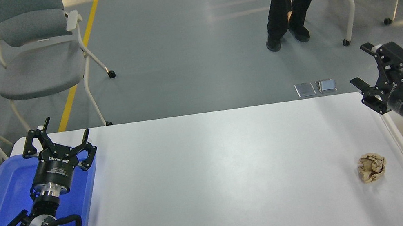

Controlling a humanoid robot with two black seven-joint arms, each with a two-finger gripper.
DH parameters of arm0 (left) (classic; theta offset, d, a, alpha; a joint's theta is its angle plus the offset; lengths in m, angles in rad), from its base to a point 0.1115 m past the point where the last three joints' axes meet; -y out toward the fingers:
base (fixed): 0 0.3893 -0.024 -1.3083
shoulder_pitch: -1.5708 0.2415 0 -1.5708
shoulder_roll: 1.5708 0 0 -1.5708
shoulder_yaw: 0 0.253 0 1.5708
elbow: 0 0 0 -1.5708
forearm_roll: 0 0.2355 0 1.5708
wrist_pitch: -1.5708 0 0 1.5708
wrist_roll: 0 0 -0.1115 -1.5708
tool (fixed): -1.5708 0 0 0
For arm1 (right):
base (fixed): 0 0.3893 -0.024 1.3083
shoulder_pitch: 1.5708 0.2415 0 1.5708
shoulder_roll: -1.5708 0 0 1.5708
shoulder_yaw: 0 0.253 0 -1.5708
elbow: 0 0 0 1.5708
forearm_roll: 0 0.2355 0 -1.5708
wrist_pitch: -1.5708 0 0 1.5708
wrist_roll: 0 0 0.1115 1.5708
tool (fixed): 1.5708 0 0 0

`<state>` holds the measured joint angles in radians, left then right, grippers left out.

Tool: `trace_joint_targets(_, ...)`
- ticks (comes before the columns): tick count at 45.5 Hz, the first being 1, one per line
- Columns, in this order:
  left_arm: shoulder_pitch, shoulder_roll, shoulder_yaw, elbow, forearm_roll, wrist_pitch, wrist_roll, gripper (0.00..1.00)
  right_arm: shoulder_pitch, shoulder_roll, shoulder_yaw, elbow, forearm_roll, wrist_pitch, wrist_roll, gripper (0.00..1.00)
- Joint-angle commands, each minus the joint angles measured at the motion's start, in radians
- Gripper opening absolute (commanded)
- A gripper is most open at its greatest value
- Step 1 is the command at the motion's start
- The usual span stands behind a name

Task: Tidy desktop
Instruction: 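Rotate the right gripper sideways and lower it beside the paper ball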

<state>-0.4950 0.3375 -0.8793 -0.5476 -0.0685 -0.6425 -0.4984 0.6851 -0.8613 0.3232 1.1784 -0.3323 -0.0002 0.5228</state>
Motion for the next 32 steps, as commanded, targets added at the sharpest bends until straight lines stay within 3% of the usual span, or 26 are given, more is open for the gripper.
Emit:
trace_joint_targets(1, 0.000, 0.000, 0.000, 0.000, 0.001, 0.000, 0.000, 1.00, 0.149, -0.079, -0.234, 0.027, -0.188, -0.007, -0.003, 1.00)
trace_joint_targets(5, 0.000, 0.000, 0.000, 0.000, 0.001, 0.000, 0.000, 1.00, 0.198, -0.085, -0.303, 0.021, -0.247, -0.012, -0.029, 1.00)
trace_joint_targets(12, 0.000, 0.000, 0.000, 0.000, 0.001, 0.000, 0.000, 1.00, 0.257, -0.078, -0.385, 0.029, -0.373, -0.081, -0.265, 1.00)
trace_joint_targets(15, 0.000, 0.000, 0.000, 0.000, 0.001, 0.000, 0.000, 1.00, 0.258, -0.081, -0.386, 0.035, -0.387, -0.081, -0.314, 1.00)
trace_joint_targets(20, 0.000, 0.000, 0.000, 0.000, 0.001, 0.000, 0.000, 1.00, 0.277, -0.090, -0.403, 0.064, -0.457, -0.072, -0.328, 1.00)
trace_joint_targets(28, 0.000, 0.000, 0.000, 0.000, 0.001, 0.000, 0.000, 1.00, 0.265, -0.090, -0.449, 0.061, -0.925, -0.087, -0.322, 1.00)
trace_joint_targets(32, 0.000, 0.000, 0.000, 0.000, 0.001, 0.000, 0.000, 1.00, 0.232, -0.090, -0.455, 0.060, -0.956, -0.115, -0.320, 1.00)
